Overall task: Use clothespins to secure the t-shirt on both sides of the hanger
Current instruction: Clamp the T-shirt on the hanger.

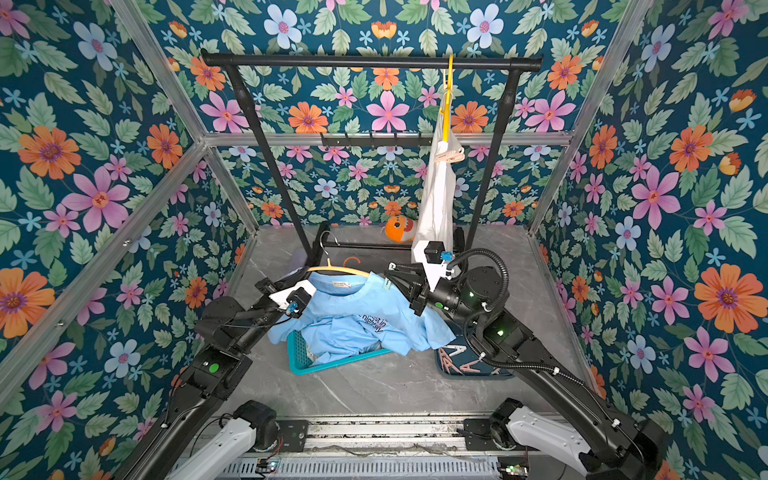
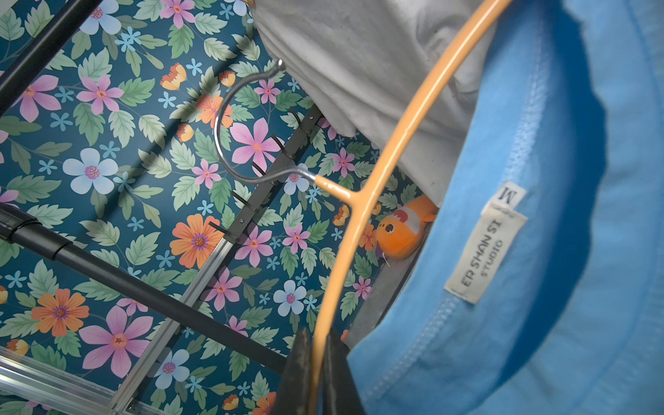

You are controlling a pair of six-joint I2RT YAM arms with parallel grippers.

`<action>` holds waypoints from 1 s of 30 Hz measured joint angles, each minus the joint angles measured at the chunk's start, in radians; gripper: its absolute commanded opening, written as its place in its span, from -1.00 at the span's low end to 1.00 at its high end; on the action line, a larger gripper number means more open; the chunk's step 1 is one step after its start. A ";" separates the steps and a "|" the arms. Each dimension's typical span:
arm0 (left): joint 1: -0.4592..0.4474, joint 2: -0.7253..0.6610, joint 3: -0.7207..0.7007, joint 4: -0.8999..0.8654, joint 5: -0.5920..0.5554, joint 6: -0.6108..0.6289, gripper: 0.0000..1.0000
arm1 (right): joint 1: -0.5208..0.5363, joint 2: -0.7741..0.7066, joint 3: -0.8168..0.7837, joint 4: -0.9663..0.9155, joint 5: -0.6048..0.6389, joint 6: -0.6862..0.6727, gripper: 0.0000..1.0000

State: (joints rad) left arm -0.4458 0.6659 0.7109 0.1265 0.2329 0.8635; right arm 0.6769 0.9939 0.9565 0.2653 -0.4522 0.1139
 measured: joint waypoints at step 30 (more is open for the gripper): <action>0.001 0.004 0.001 0.017 0.014 -0.076 -1.00 | 0.032 -0.050 -0.131 0.145 0.089 -0.080 -1.00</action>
State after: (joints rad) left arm -0.4450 0.6697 0.7120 0.1432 0.2470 0.7876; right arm 0.7090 0.9440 0.8257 0.4103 -0.3634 0.0338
